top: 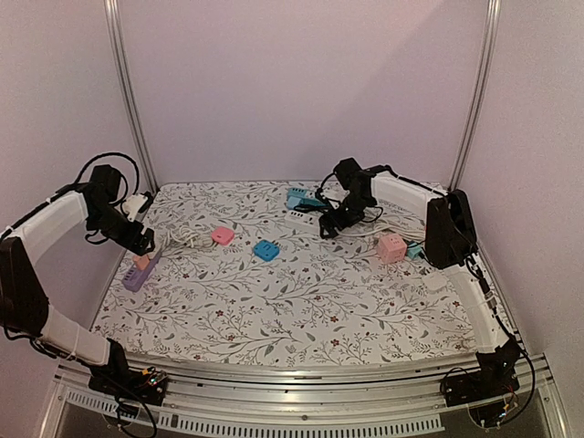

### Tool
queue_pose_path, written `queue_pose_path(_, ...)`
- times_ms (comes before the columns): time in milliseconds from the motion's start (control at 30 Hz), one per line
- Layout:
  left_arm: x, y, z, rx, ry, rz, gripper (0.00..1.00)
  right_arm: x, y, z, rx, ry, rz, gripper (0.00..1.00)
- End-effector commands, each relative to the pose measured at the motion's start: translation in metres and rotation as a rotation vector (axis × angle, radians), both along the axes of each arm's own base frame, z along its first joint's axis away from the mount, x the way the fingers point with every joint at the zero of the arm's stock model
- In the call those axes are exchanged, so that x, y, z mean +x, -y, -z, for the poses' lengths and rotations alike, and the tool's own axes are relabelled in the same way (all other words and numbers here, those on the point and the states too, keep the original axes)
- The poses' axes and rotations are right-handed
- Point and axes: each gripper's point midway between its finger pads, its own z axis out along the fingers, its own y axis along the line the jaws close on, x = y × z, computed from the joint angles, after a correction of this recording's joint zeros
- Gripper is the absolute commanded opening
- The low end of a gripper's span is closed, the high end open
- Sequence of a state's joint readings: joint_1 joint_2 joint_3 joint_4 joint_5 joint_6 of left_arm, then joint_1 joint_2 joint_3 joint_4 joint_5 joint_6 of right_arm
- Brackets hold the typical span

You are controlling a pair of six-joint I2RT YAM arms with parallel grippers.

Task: Insert the plug
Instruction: Move the socket to the center of the board.

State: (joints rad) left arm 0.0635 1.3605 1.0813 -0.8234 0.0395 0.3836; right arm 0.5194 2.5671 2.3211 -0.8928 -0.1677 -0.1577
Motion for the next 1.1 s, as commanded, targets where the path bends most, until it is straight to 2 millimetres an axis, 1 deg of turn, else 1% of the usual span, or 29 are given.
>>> queue_pose_path(0, 0.005, 0.007, 0.001, -0.021, 0.005, 0.009, 0.95, 0.008, -0.017, 0.009, 0.038, 0.009, 0.014, 0.9)
queue_pose_path(67, 0.005, 0.008, 0.002, -0.02, 0.004, 0.011, 0.95, 0.008, -0.023, 0.015, 0.047, 0.01, 0.013, 0.88)
queue_pose_path(133, 0.005, 0.007, 0.001, -0.02, 0.006, 0.009, 0.95, 0.005, -0.029, 0.019, 0.046, 0.011, 0.0, 0.82)
queue_pose_path(233, 0.005, 0.008, 0.001, -0.016, 0.008, 0.014, 0.95, -0.002, -0.035, 0.023, 0.045, -0.003, -0.03, 0.68)
queue_pose_path(333, 0.005, 0.008, 0.001, -0.016, 0.008, 0.013, 0.95, -0.013, -0.038, 0.027, 0.041, -0.029, -0.069, 0.5)
queue_pose_path(367, 0.004, 0.008, 0.001, -0.016, 0.008, 0.014, 0.95, -0.019, -0.04, 0.027, 0.039, -0.039, -0.091, 0.44)
queue_pose_path(433, 0.004, 0.008, 0.001, -0.018, 0.007, 0.016, 0.95, -0.033, -0.04, 0.029, 0.038, -0.073, -0.13, 0.35)
queue_pose_path(467, 0.004, 0.009, 0.001, -0.019, 0.006, 0.016, 0.95, -0.042, -0.04, 0.032, 0.035, -0.094, -0.151, 0.32)
queue_pose_path(500, 0.004, 0.009, 0.001, -0.02, 0.006, 0.017, 0.95, -0.051, -0.04, 0.027, 0.035, -0.1, -0.183, 0.3)
queue_pose_path(533, 0.003, 0.009, 0.001, -0.02, 0.007, 0.019, 0.95, -0.062, -0.038, 0.03, 0.028, -0.119, -0.207, 0.28)
queue_pose_path(567, 0.003, 0.009, 0.001, -0.02, 0.007, 0.019, 0.95, -0.073, -0.038, 0.027, 0.024, -0.127, -0.238, 0.26)
queue_pose_path(667, 0.003, 0.01, 0.0, -0.024, 0.012, 0.02, 0.95, -0.111, -0.027, 0.026, -0.006, -0.17, -0.324, 0.24)
queue_pose_path(700, 0.002, 0.01, -0.001, -0.025, 0.012, 0.021, 0.95, -0.125, -0.024, 0.03, -0.018, -0.192, -0.348, 0.23)
queue_pose_path(733, 0.002, 0.011, -0.001, -0.026, 0.013, 0.022, 0.95, -0.138, -0.022, 0.023, -0.024, -0.188, -0.386, 0.23)
queue_pose_path(800, 0.001, 0.011, -0.002, -0.028, 0.019, 0.025, 0.95, -0.166, -0.016, 0.023, -0.044, -0.208, -0.447, 0.22)
queue_pose_path(833, 0.001, 0.011, -0.003, -0.029, 0.02, 0.025, 0.95, -0.179, -0.014, 0.019, -0.051, -0.204, -0.487, 0.22)
queue_pose_path(867, 0.001, 0.012, -0.003, -0.029, 0.022, 0.026, 0.95, -0.193, -0.01, 0.021, -0.064, -0.219, -0.515, 0.22)
queue_pose_path(933, 0.0, 0.013, -0.003, -0.032, 0.024, 0.03, 0.95, -0.215, -0.004, 0.018, -0.081, -0.22, -0.568, 0.22)
queue_pose_path(1067, -0.002, 0.015, -0.005, -0.036, 0.029, 0.037, 0.95, -0.253, 0.005, 0.026, -0.147, -0.242, -0.635, 0.22)
